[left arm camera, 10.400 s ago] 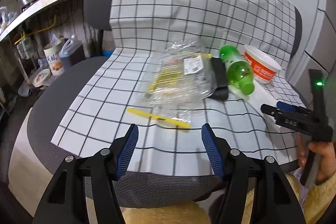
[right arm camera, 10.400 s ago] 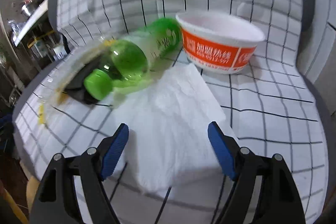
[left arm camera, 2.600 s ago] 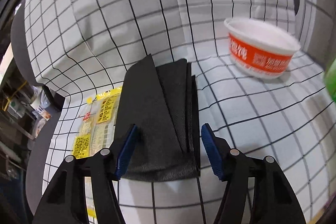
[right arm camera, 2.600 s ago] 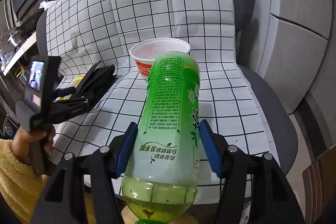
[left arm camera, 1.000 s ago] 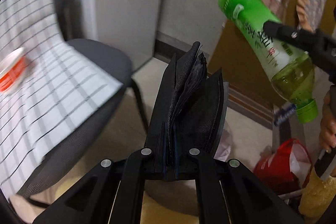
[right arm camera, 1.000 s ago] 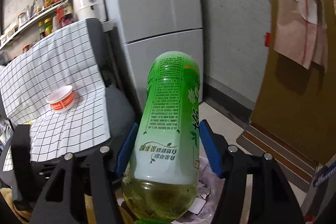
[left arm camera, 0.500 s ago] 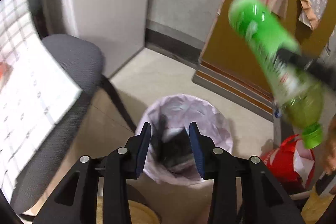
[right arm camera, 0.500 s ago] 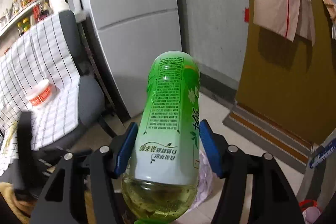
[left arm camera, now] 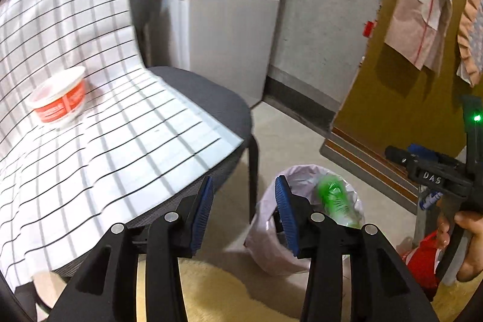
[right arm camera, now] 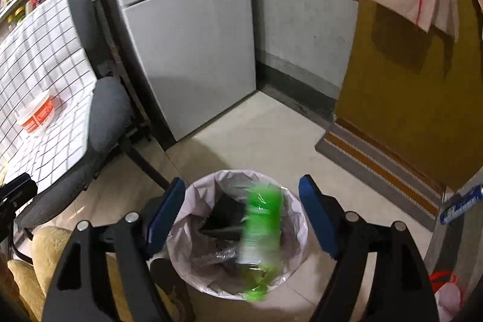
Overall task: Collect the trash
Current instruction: 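Move both tools from the bin back toward the chair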
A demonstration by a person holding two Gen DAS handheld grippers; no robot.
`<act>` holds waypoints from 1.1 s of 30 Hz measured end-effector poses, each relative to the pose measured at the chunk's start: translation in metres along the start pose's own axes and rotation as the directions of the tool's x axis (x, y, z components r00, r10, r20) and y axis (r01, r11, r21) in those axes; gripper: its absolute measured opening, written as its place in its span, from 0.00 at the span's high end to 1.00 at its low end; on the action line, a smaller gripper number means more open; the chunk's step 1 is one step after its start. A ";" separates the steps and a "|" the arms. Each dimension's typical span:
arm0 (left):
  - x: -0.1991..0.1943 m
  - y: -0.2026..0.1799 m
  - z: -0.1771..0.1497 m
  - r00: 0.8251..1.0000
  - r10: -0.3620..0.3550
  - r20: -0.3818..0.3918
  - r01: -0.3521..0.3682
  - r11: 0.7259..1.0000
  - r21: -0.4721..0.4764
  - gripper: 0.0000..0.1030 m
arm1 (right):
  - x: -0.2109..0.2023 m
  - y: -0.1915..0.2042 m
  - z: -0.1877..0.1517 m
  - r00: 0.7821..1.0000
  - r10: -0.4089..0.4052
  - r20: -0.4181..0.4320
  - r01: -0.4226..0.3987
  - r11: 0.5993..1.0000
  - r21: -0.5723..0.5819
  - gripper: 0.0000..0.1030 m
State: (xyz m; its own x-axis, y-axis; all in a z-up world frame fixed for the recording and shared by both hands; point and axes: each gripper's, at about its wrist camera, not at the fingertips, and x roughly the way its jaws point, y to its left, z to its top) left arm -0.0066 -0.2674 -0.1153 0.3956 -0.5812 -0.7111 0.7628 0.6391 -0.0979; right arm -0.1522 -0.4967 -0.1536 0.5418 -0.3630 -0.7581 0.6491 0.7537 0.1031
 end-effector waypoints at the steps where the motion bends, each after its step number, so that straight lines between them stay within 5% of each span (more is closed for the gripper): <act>1: -0.003 0.004 -0.003 1.000 0.004 0.002 -0.004 1.000 -0.009 0.57 | -0.004 0.006 0.002 1.000 0.004 0.009 -0.004 1.000 -0.019 0.26; 11: -0.041 0.062 -0.030 0.989 0.149 0.013 -0.146 0.980 -0.132 0.50 | -0.025 0.064 0.014 0.991 0.126 0.047 -0.119 0.984 -0.133 0.26; 17: -0.067 0.106 -0.047 0.965 0.263 0.001 -0.256 0.940 -0.224 0.49 | -0.033 0.126 0.018 0.957 0.286 0.037 -0.269 0.932 -0.242 0.26; 25: -0.106 0.181 -0.069 0.923 0.384 -0.014 -0.360 0.851 -0.382 0.49 | -0.032 0.228 0.017 0.905 0.424 -0.030 -0.397 0.820 -0.412 0.29; 33: -0.145 0.264 -0.098 0.853 0.519 -0.053 -0.472 0.726 -0.500 0.49 | -0.022 0.316 0.013 0.863 0.497 -0.090 -0.472 0.731 -0.493 0.41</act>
State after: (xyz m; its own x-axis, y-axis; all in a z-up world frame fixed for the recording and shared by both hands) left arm 0.0868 0.0350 -0.1061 0.7065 -0.1376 -0.6943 0.1112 0.9903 -0.0830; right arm 0.0475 -0.2579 -0.0960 0.7421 0.1108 -0.6611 -0.0447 0.9922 0.1160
